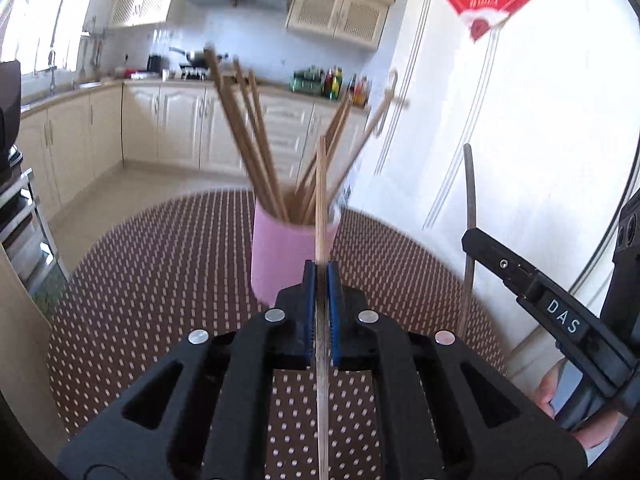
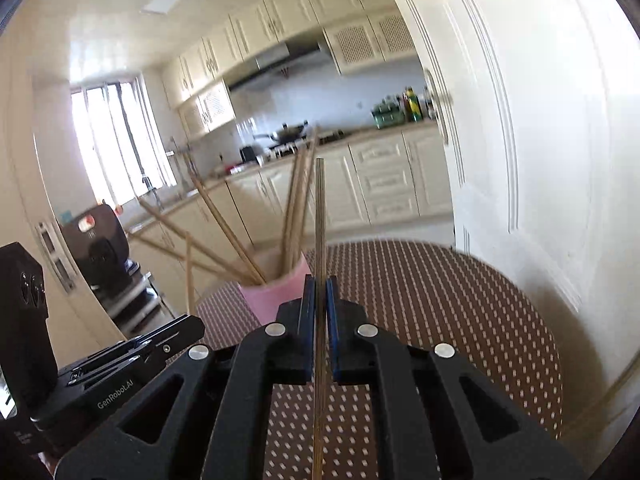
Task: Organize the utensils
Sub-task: 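Lift both chopsticks over the pink cup and lower them in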
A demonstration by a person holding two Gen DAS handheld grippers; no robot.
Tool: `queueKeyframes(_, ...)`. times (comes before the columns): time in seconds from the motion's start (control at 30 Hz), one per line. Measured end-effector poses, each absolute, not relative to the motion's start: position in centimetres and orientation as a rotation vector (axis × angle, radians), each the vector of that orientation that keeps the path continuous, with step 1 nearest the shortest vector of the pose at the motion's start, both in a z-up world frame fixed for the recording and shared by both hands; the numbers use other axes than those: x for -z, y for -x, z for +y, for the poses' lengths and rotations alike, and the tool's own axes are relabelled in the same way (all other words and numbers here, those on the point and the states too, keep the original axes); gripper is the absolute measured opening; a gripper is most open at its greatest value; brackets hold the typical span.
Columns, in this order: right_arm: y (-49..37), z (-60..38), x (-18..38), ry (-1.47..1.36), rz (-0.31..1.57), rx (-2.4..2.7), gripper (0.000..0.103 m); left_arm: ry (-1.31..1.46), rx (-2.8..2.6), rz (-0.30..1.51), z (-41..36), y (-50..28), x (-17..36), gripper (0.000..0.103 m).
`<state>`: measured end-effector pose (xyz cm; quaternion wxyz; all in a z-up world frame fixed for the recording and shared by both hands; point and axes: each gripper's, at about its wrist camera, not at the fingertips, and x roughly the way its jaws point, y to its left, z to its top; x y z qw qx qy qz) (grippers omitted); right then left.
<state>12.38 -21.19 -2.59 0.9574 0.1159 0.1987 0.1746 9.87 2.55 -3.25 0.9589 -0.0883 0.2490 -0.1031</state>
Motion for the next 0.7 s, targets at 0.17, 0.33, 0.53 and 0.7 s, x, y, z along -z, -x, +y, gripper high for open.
queueKeyframes(0.17, -12.8, -20.9, -0.1, -0.251, 0.301, -0.375, 0.004, 0.165, 0.188, 0.429, 2.6, -10.4, 0.2, 0.006)
queueKeyframes(0.33, -13.5, -21.2, -3.0, -0.284, 0.144, -0.375, 0.004, 0.137, 0.171, 0.344, 2.0, -10.3, -2.2, 0.006)
queueKeyframes(0.53, -14.9, -20.5, -5.0, -0.281, 0.05, -0.386, 0.004, 0.122, 0.153, 0.226, 2.3, -9.9, -6.3, 0.006)
queueKeyframes(0.7, -15.2, -20.6, -6.6, -0.281, -0.003, -0.386, 0.004, 0.093, 0.12, 0.155, 2.0, -9.5, -8.2, 0.006)
